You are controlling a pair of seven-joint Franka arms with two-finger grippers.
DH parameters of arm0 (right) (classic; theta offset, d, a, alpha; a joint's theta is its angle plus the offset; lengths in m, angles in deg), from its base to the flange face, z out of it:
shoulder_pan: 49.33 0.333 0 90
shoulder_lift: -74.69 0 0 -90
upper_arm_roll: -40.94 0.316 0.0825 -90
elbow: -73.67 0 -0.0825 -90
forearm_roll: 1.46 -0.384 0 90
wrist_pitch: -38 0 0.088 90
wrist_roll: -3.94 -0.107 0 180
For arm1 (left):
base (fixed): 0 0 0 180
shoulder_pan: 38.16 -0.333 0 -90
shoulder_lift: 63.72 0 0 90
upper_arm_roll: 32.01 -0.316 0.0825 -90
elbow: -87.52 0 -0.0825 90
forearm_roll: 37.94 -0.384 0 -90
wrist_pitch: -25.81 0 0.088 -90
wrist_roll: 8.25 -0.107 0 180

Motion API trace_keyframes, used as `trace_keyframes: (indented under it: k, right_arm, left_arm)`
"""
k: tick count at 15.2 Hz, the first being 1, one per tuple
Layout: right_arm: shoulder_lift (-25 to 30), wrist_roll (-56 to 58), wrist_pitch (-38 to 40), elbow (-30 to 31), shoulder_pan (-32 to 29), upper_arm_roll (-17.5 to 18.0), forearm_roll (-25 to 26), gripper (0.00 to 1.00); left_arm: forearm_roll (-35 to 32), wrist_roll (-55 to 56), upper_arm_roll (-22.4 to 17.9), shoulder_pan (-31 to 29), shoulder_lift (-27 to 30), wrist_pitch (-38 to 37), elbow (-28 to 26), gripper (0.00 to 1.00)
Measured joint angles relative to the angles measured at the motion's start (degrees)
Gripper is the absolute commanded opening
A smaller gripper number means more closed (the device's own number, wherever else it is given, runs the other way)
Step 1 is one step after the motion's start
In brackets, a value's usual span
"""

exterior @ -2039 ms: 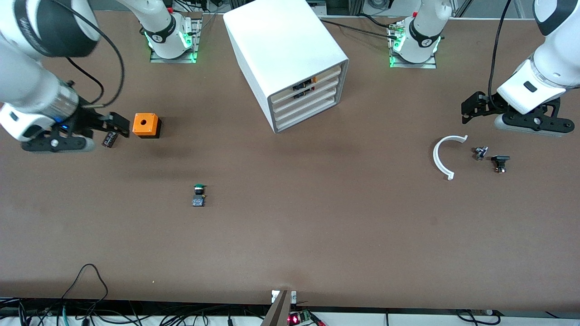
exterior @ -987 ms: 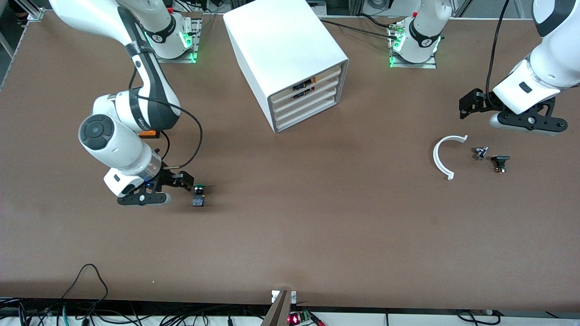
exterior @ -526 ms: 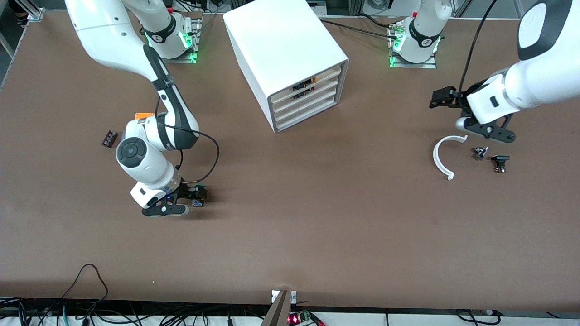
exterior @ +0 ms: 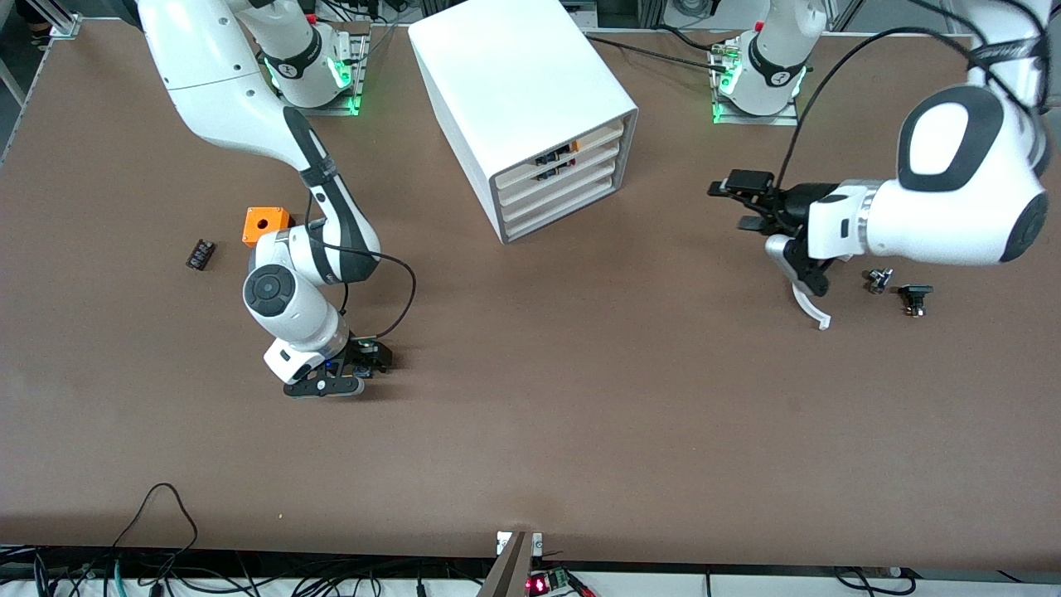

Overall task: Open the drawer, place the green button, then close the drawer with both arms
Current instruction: 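Grasp and lift the button with the right gripper while the left gripper reaches the drawer, then pull the drawer open with the left gripper while the right gripper carries the button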

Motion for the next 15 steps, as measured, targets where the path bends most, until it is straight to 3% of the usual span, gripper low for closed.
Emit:
trace_keyframes:
  k: [2,5,7,11,15]
  right_arm:
    - [-0.79,0.00,-0.75,-0.07,0.02,0.01,0.00,0.76]
    - [-0.92,0.01,-0.78,-0.71,0.02,0.01,0.00,0.36]
    - [-0.92,0.01,-0.78,-0.98,0.02,0.01,0.00,0.17]
    - [-0.92,0.01,-0.77,-1.04,0.02,0.01,0.00,0.00]
    - [-0.92,0.01,-0.77,-1.05,0.02,0.01,0.00,0.00]
  left_arm:
    - [9.20,-6.61,0.77,0.18,-1.45,3.71,-4.12,1.00]
    - [20.89,-15.80,2.60,0.93,-4.06,8.31,-10.49,0.98]
    - [26.55,-22.04,3.25,1.41,-6.59,9.00,-13.80,0.92]
    - [32.14,-29.56,5.75,1.53,-11.68,9.06,-19.09,0.69]
    - [32.98,-33.74,7.00,1.63,-15.02,9.26,-21.28,0.65]
